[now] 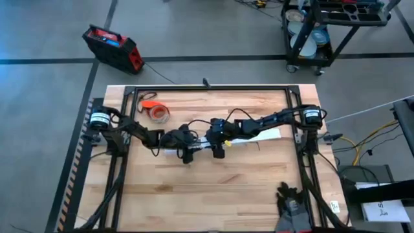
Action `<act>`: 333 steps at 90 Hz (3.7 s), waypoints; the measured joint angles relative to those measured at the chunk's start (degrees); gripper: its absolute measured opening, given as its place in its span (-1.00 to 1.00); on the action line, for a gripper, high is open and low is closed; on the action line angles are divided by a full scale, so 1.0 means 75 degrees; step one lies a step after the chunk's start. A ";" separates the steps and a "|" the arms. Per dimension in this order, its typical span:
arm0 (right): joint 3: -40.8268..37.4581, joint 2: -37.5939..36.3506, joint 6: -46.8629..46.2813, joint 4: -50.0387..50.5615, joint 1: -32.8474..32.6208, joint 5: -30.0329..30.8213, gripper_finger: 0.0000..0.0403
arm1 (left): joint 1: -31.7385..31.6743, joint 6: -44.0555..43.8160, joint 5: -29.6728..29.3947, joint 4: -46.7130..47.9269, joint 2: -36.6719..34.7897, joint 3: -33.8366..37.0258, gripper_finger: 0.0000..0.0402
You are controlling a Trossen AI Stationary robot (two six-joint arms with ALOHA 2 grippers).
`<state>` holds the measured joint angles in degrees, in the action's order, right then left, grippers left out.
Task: Ziptie cables
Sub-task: Close the white cable duct
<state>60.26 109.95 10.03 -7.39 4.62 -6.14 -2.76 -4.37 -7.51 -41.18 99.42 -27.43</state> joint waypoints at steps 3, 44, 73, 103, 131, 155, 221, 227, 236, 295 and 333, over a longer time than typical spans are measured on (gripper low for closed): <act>-0.0002 0.0003 0.0044 -0.0069 0.0000 -0.0020 0.16 | -0.0004 0.0005 0.0023 0.0001 0.0000 -0.0012 0.11; 0.0015 0.0023 0.0304 -0.0202 -0.0020 -0.0068 0.15 | -0.0041 0.0088 0.0130 -0.0076 0.0042 -0.0130 0.11; 0.0015 0.0113 0.0290 -0.0556 -0.0026 -0.0002 0.14 | -0.0067 0.0121 0.0108 -0.0121 0.0397 -0.0535 0.16; 0.0017 0.0169 0.0264 -0.0745 -0.0037 -0.0016 0.12 | -0.0067 0.0298 0.0320 0.0961 -0.0227 -0.0560 0.17; 0.0001 0.0169 0.0263 -0.0611 -0.0012 -0.0046 0.09 | -0.0073 0.0341 0.0470 0.2053 -0.1182 -0.0553 0.35; 0.0006 0.0148 0.0266 -0.0420 -0.0007 -0.0039 0.11 | 0.0040 -0.0036 0.0501 0.4895 -0.2543 -0.0356 0.49; -0.0037 0.0134 0.0164 -0.0347 0.0041 -0.0031 0.12 | 0.0717 -0.0958 -0.0411 0.3499 -0.3167 0.1808 0.08; -0.0037 0.0134 0.0177 -0.0367 0.0047 -0.0136 0.10 | 0.0720 -0.0989 -0.0428 0.3476 -0.3049 0.1808 0.08; -0.0040 0.0134 0.0242 -0.0371 0.0067 -0.0400 0.11 | 0.0723 -0.1073 -0.0434 0.3292 -0.2883 0.1813 0.10; -0.0027 0.0171 -0.0108 -0.0579 0.0097 -0.0582 0.16 | 0.0699 -0.0893 -0.0732 0.1417 -0.2601 0.1607 0.33; -0.0034 0.0163 -0.0006 -0.0485 0.0082 -0.0647 0.15 | 0.0697 -0.0576 -0.0464 -0.0274 -0.1609 0.1598 0.52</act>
<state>60.01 111.18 9.99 -11.03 5.23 -10.99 2.46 -8.69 -10.99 -43.24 87.35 -15.44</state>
